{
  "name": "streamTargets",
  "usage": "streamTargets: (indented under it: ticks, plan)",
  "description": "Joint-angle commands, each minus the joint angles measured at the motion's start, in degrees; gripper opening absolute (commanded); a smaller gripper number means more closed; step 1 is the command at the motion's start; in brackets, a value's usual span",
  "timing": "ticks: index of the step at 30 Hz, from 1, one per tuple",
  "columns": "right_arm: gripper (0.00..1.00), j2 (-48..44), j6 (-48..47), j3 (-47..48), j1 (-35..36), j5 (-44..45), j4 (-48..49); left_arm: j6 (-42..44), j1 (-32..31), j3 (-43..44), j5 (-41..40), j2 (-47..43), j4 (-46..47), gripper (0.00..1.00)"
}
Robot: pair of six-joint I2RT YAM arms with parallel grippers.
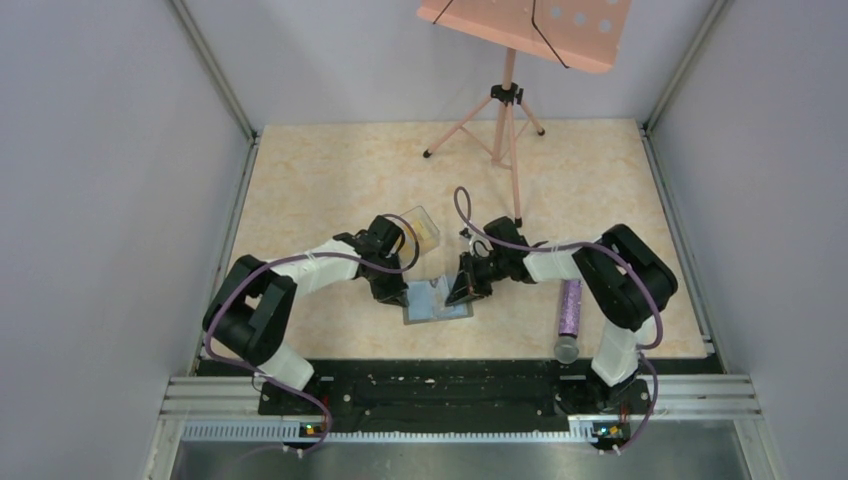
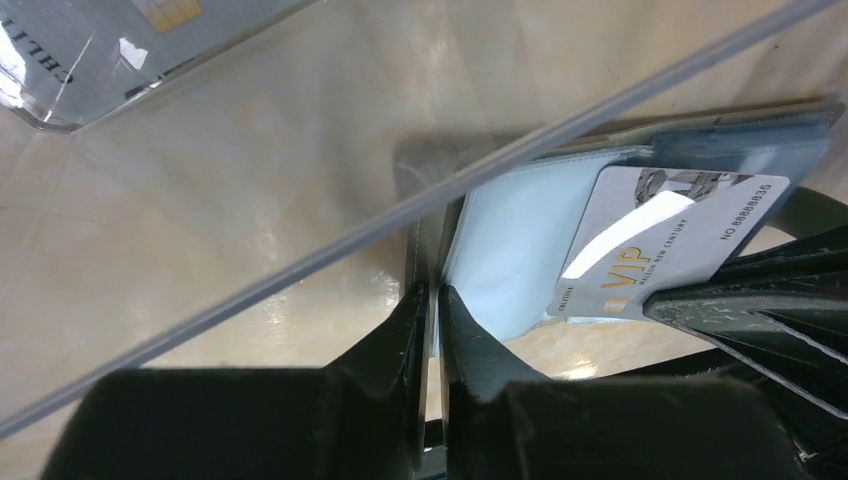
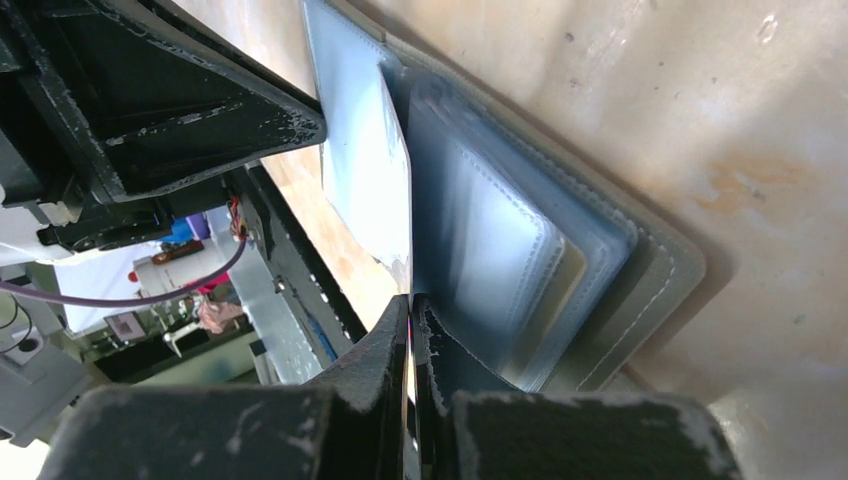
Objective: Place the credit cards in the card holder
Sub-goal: Insert the credit card into the card slot.
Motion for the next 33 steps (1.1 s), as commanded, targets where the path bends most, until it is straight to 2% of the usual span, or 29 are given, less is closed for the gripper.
streamTargets:
  ticks: [1,6,12,17,33]
  plan:
    - [0.0,2.7,1.1,-1.7,-0.7,-0.1,4.6,0.5,-0.2,1.0,0.0,1.9,0.6,0.12]
    - [0.0,4.2,4.4,-2.9,-0.6,-2.1,9.0,0.3,-0.2,1.4,0.7,2.0,0.9,0.12]
    - [0.0,4.1,5.7,-3.0,-0.6,-2.3,10.0,0.3,-0.2,1.5,0.7,2.2,0.8,0.12]
    - [0.0,0.1,2.8,-1.9,-1.2,2.1,2.6,0.2,-0.2,1.5,0.2,2.2,0.4,0.11]
    - [0.0,-3.5,4.5,-3.1,-2.7,5.8,-3.8,0.3,-0.2,1.9,-0.2,2.5,0.0,0.1]
